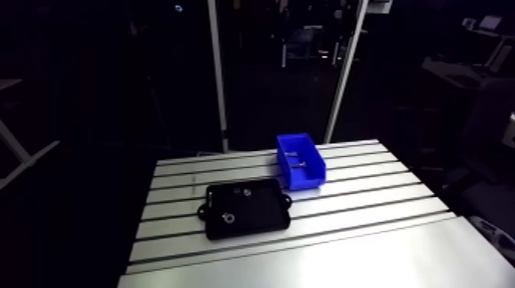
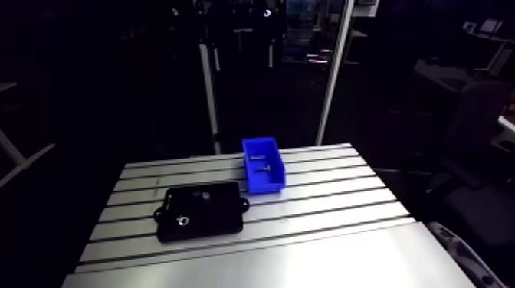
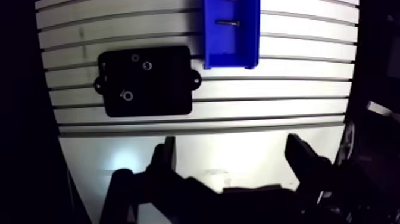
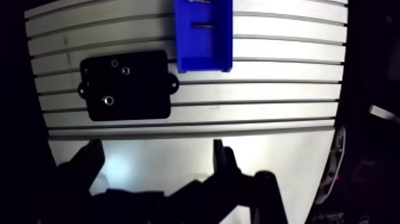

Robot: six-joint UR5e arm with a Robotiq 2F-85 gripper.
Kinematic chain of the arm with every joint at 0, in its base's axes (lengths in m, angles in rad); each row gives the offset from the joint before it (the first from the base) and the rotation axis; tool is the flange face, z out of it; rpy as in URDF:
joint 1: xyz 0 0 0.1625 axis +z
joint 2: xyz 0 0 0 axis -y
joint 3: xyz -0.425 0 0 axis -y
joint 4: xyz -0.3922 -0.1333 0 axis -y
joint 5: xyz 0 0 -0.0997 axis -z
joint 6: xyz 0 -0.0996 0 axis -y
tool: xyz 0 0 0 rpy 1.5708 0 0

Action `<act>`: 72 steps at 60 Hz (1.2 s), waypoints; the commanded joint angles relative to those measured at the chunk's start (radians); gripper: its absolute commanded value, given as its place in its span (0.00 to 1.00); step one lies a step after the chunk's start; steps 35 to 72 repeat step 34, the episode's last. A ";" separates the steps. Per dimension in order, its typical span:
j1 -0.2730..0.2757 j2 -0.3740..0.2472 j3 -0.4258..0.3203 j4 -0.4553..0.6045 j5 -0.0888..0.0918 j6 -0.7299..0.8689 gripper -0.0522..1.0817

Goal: Pick up the M10 bolt from the tray and put it into the blue bin.

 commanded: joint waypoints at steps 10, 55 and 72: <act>0.013 -0.015 0.014 -0.001 0.026 0.015 0.05; 0.013 -0.027 0.041 -0.008 0.015 0.015 0.05; 0.013 -0.027 0.041 -0.008 0.015 0.015 0.05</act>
